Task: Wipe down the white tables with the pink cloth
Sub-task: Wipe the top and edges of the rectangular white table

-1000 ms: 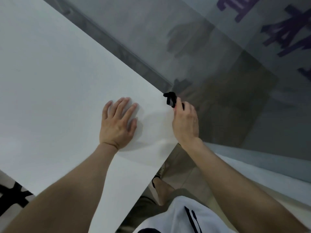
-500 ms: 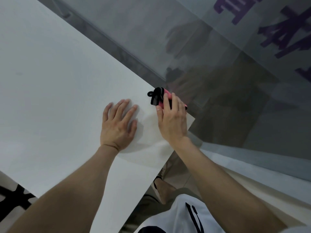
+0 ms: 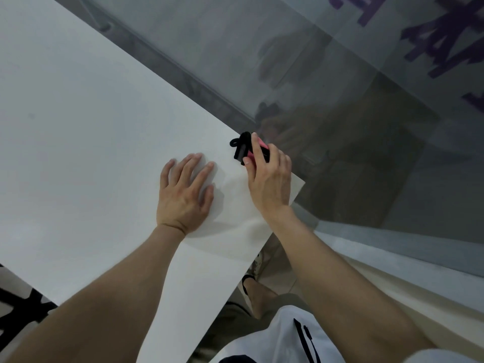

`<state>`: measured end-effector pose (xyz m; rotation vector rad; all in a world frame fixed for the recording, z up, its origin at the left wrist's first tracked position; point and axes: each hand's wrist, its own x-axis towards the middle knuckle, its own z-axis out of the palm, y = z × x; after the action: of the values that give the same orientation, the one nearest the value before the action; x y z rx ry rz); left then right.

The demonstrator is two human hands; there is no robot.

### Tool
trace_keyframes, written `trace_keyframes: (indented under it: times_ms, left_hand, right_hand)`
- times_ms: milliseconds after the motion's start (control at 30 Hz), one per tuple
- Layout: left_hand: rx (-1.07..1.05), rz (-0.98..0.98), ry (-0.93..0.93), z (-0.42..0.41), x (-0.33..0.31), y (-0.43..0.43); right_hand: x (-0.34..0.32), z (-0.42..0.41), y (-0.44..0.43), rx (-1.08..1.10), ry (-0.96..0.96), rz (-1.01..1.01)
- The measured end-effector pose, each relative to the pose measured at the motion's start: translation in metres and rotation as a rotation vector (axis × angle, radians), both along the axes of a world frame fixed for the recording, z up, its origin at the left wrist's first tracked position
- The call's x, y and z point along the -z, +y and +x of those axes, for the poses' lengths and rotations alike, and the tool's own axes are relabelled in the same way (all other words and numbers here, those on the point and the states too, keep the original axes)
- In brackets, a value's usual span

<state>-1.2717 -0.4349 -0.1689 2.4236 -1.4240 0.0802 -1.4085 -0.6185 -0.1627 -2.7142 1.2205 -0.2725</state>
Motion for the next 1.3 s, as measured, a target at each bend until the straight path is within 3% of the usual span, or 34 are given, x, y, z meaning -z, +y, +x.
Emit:
trace_keyframes:
  times_ms: [233, 333, 500, 733, 800, 967, 1167, 1300]
  left_hand:
    - [-0.001, 0.025, -0.003, -0.001, -0.001, 0.001]
    - [-0.006, 0.031, -0.010, -0.001, 0.000, 0.000]
    - [0.005, 0.025, -0.032, 0.001, 0.001, 0.001]
    - [-0.003, 0.012, -0.019, 0.001, -0.001, 0.000]
    - [-0.002, 0.025, -0.018, 0.000, -0.001, 0.000]
    - [0.002, 0.009, -0.024, 0.001, -0.004, 0.000]
    - [0.001, 0.013, -0.001, -0.001, -0.007, 0.000]
    - [-0.004, 0.032, -0.009, -0.002, -0.008, -0.001]
  right_hand:
    - [-0.009, -0.070, 0.003, 0.078, 0.027, 0.025]
    - [-0.014, -0.025, 0.009, 0.138, 0.045, 0.009]
    - [-0.014, 0.078, 0.007, -0.025, 0.079, 0.036]
    - [-0.016, -0.055, 0.008, 0.123, 0.149, 0.020]
    - [-0.016, -0.018, 0.009, 0.177, 0.162, 0.023]
    - [-0.012, 0.096, 0.010, 0.003, 0.152, 0.077]
    - [-0.022, -0.042, -0.001, 0.043, 0.069, 0.085]
    - [-0.021, 0.003, 0.010, 0.165, 0.102, 0.043]
